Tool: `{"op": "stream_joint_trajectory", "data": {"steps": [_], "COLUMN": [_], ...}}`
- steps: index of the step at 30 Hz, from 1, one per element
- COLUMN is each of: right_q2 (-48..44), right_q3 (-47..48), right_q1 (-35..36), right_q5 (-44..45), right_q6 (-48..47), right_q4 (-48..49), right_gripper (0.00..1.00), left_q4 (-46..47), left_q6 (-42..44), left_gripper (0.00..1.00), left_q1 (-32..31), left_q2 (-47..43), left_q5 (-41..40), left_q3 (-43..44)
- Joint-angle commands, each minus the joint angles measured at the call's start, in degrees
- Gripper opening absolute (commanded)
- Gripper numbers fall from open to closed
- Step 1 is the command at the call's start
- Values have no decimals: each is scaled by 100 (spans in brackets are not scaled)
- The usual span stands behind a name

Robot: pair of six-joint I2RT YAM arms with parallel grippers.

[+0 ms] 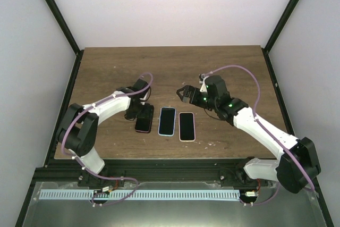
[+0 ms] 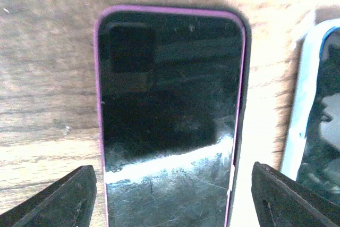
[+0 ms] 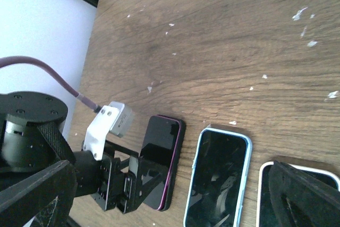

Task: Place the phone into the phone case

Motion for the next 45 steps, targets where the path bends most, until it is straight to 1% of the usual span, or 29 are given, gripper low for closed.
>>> {"op": "stream_joint_trajectory", "data": {"steps": [1,4,6,9,11,16,18,20,24,28,32,36,38,41,43,45], "right_q2": [11,253,420,774,1084,1806,2088,2357,2890,3441,3838,3989,4003,4067,4029,3912], "right_q3": [-186,-201,-221,-162,-37,208,300,441,727,1045,1294,1388,1300,1184,1055,934], "right_q1": [-40,5,89,364,575,961,1072,1179,1422,1597,1629,1629,1611,1458,1337,1289], "right_q5": [-426,-641,-740,-774,-806,-816,-836,-845,-934,-1063,-980,-728,-700,-550,-521,-400], "right_q6": [138,277,386,562,612,670,679,679,671,638,582,541,517,514,537,553], "right_q4": [251,317,434,654,756,967,1002,1005,1049,975,807,554,677,591,535,465], "right_gripper": [99,94,90,80,72,51,46,42,39,39,39,39,38,37,36,36], "left_q4": [454,717,795,1024,1193,1275,1279,1441,1745,1852,2055,2296,2467,2466,2201,1957], "left_q6": [-197,-230,-239,-307,-358,-341,-387,-446,-503,-524,-686,-1008,-1206,-1355,-1267,-1144], "left_gripper": [79,78,77,75,72,68,65,61,50,41,37,33,32,40,44,49], "left_q1": [467,770,924,1182,1297,1401,1407,1412,1411,1407,1407,1399,1396,1398,1398,1406], "left_q2": [-532,-844,-891,-870,-914,-921,-877,-894,-904,-946,-997,-1089,-1188,-1388,-1616,-1721], "left_q5": [593,880,1065,1486,1610,1512,1352,1408,1892,2096,2426,2728,2958,3085,2861,2403], "left_q3": [-186,-468,-614,-917,-1150,-1387,-1479,-1617,-1851,-2014,-2209,-2409,-2523,-2499,-2384,-2301]}}
